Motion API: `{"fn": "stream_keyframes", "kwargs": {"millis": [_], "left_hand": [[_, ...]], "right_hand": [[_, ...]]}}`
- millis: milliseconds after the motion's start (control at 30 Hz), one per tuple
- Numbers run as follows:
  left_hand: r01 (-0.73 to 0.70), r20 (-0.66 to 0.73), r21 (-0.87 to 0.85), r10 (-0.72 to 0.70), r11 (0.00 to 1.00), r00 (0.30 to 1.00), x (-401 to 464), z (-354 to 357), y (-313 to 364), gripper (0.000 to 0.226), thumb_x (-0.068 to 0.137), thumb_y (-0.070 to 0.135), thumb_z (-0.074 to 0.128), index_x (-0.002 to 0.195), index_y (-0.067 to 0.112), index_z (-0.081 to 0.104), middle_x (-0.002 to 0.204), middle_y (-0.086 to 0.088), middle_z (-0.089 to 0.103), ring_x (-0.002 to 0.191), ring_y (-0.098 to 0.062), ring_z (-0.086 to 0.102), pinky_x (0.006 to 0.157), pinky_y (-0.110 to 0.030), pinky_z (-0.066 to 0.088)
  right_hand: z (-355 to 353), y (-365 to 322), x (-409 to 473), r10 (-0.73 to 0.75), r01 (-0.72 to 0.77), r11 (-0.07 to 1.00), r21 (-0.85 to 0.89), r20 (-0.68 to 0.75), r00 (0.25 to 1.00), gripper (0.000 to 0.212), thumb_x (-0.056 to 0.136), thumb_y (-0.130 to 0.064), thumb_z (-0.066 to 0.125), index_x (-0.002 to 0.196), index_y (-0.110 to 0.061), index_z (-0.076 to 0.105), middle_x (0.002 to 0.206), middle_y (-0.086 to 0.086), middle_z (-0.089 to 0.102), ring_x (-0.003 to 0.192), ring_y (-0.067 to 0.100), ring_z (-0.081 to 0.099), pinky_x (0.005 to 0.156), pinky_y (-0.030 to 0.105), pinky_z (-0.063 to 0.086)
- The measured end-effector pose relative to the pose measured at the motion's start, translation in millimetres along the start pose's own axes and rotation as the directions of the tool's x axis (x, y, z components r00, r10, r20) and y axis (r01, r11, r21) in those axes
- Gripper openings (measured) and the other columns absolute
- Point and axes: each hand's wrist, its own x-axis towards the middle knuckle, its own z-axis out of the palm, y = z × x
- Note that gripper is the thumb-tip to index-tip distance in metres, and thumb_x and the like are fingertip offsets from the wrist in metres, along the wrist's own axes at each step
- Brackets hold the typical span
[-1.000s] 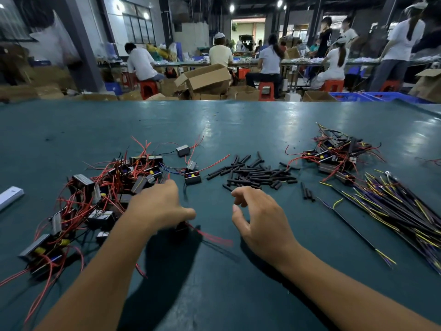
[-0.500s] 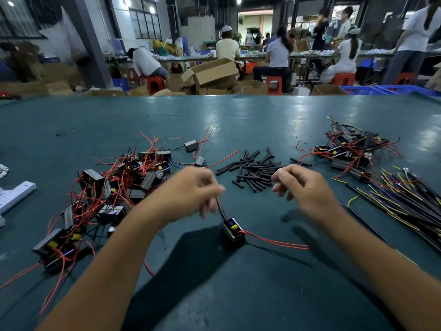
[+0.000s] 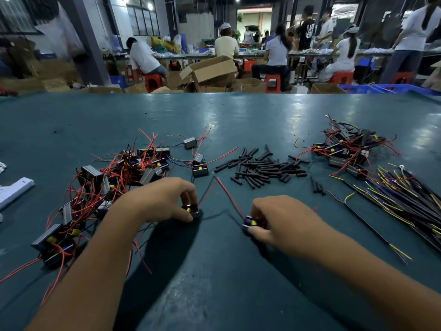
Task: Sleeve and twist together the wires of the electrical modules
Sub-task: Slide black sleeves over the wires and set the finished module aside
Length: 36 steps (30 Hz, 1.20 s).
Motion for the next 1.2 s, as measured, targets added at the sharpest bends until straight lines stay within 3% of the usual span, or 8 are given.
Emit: {"fn": "stream_keyframes", "kwargs": {"millis": [133, 267, 400, 533, 667, 767, 1033, 1200], "left_hand": [[-0.155, 0.11, -0.01, 0.155, 0.988, 0.982, -3, 7, 23, 0.031, 0.075, 0.037, 0.086, 0.098, 0.036, 0.065, 0.092, 0.022, 0.063, 0.08, -0.001, 0.058, 0.071, -0.027, 0.048], [-0.25, 0.116, -0.061, 0.256, 0.966, 0.96, -4, 17, 42, 0.038, 0.076, 0.047, 0.083, 0.104, 0.04, 0.059, 0.096, 0.023, 0.06, 0.078, 0.002, 0.054, 0.066, -0.019, 0.041], [-0.34, -0.088, -0.127, 0.331, 0.932, 0.94, -2, 21, 52, 0.027, 0.085, 0.052, 0.072, 0.103, 0.04, 0.056, 0.097, 0.022, 0.059, 0.08, -0.002, 0.055, 0.067, -0.015, 0.043], [-0.343, -0.217, -0.182, 0.303, 0.921, 0.928, 4, 32, 58, 0.021, 0.089, 0.048, 0.07, 0.098, 0.038, 0.054, 0.093, 0.02, 0.061, 0.07, -0.005, 0.052, 0.061, -0.016, 0.042], [-0.303, -0.209, -0.242, 0.256, 0.922, 0.944, 7, 36, 55, 0.017, 0.09, 0.041, 0.071, 0.092, 0.039, 0.054, 0.088, 0.032, 0.059, 0.067, -0.001, 0.053, 0.059, -0.012, 0.039], [-0.363, -0.235, -0.267, 0.305, 0.893, 0.923, 6, 36, 56, 0.019, 0.091, 0.027, 0.071, 0.089, 0.036, 0.055, 0.091, 0.023, 0.061, 0.066, -0.009, 0.055, 0.058, -0.016, 0.043], [-0.449, -0.194, -0.316, 0.407, 0.836, 0.893, 3, 35, 60, 0.019, 0.089, 0.011, 0.067, 0.085, 0.027, 0.057, 0.072, 0.028, 0.056, 0.055, -0.002, 0.042, 0.053, -0.014, 0.037], [-0.467, -0.119, -0.402, 0.46, 0.788, 0.88, 2, 32, 57, 0.014, 0.089, 0.012, 0.072, 0.086, 0.022, 0.063, 0.072, 0.029, 0.059, 0.056, 0.004, 0.048, 0.054, -0.008, 0.036]], "right_hand": [[-25, 56, -27, -0.036, 0.015, 0.993, 0.12, 0.176, 0.984, 0.019, 0.089, -0.045, 0.068, 0.102, -0.033, 0.062, 0.1, -0.018, 0.062, 0.097, 0.003, 0.058, 0.089, 0.026, 0.046], [-22, 68, -42, -0.006, 0.006, 0.997, 0.071, 0.004, 1.0, 0.037, 0.083, -0.062, 0.062, 0.114, -0.042, 0.054, 0.113, -0.031, 0.051, 0.112, -0.007, 0.045, 0.102, 0.022, 0.033], [-11, 47, -42, -0.026, 0.072, 0.97, 0.232, -0.196, 0.98, 0.033, 0.083, -0.057, 0.062, 0.11, -0.039, 0.055, 0.103, -0.032, 0.052, 0.102, -0.007, 0.05, 0.091, 0.011, 0.032], [-3, 45, -40, -0.039, 0.094, 0.967, 0.238, -0.224, 0.974, 0.027, 0.085, -0.047, 0.067, 0.106, -0.031, 0.058, 0.098, -0.027, 0.054, 0.096, -0.006, 0.051, 0.084, 0.007, 0.034], [4, 47, -37, -0.014, 0.089, 0.953, 0.288, -0.254, 0.967, 0.02, 0.087, -0.037, 0.069, 0.104, -0.03, 0.06, 0.092, -0.024, 0.058, 0.091, -0.001, 0.057, 0.081, 0.014, 0.042], [8, 46, -35, -0.01, 0.105, 0.945, 0.309, -0.296, 0.955, 0.013, 0.088, -0.027, 0.071, 0.099, -0.026, 0.064, 0.086, -0.021, 0.061, 0.086, 0.004, 0.059, 0.078, 0.016, 0.043], [3, 54, -37, -0.017, 0.119, 0.9, 0.419, -0.239, 0.971, 0.011, 0.086, -0.031, 0.073, 0.094, -0.029, 0.065, 0.085, -0.019, 0.067, 0.086, -0.002, 0.06, 0.07, 0.004, 0.037], [-6, 70, -38, -0.04, 0.121, 0.894, 0.431, -0.192, 0.981, 0.007, 0.088, -0.027, 0.073, 0.093, -0.029, 0.068, 0.087, -0.02, 0.068, 0.087, -0.005, 0.062, 0.073, 0.003, 0.039]]}}
